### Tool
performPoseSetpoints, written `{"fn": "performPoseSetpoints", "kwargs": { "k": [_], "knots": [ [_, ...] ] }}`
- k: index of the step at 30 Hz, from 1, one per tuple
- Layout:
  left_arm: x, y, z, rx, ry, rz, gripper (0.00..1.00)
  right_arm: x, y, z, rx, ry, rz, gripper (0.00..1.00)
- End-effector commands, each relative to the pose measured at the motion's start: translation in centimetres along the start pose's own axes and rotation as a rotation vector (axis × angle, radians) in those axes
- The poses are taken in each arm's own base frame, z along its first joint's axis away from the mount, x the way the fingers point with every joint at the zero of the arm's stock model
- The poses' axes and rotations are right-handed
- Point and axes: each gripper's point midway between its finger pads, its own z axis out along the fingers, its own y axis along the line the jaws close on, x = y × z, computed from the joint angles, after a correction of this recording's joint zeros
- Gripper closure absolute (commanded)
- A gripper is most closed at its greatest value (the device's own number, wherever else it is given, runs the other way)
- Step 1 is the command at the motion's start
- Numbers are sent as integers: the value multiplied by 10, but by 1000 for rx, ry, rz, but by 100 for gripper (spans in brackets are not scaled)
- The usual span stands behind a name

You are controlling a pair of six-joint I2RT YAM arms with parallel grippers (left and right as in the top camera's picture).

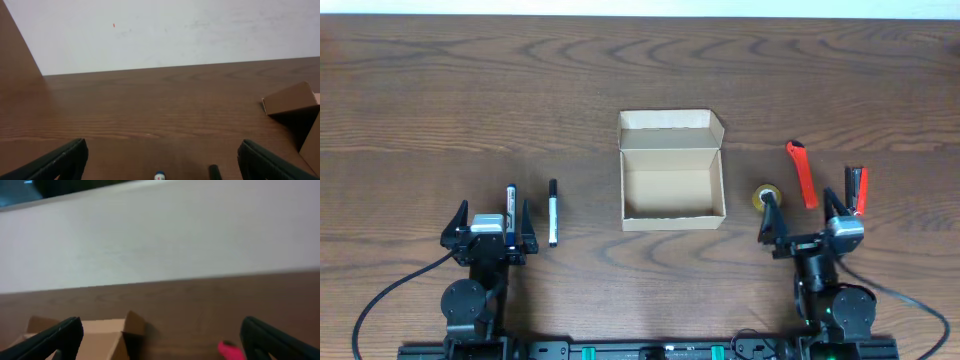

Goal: Pack container
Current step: 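Move the right gripper over the yellow tape roll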

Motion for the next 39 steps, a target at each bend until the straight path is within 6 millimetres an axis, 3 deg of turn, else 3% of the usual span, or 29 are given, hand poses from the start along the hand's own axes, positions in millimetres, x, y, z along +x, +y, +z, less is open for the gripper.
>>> {"fn": "performPoseSetpoints", "kwargs": {
  "k": [1,5,10,19,23,26,31,39],
  "knots": [
    [17,-5,0,28,56,-10,5,-32,-13,-2,89,-22,113,1],
    [17,-5,0,28,56,-10,5,-57,-13,2,118,110,28,1],
    [17,-5,0,28,56,-10,5,-79,0,22,71,410,33,1],
    [16,-5,0,29,55,-10,4,-88,21,48,-49,933,85,1],
    [16,-5,0,29,55,-10,5,-69,9,55,-10,1065,103,1],
    [16,-5,0,28,55,-9,5,-42,-15,51,147,1193,128,1],
    [16,-5,0,28,55,-9,5,-11,-33,43,313,1336,43,7],
    [16,-5,0,28,55,-9,5,23,-3,44,219,1379,-100,6]
  ]
}}
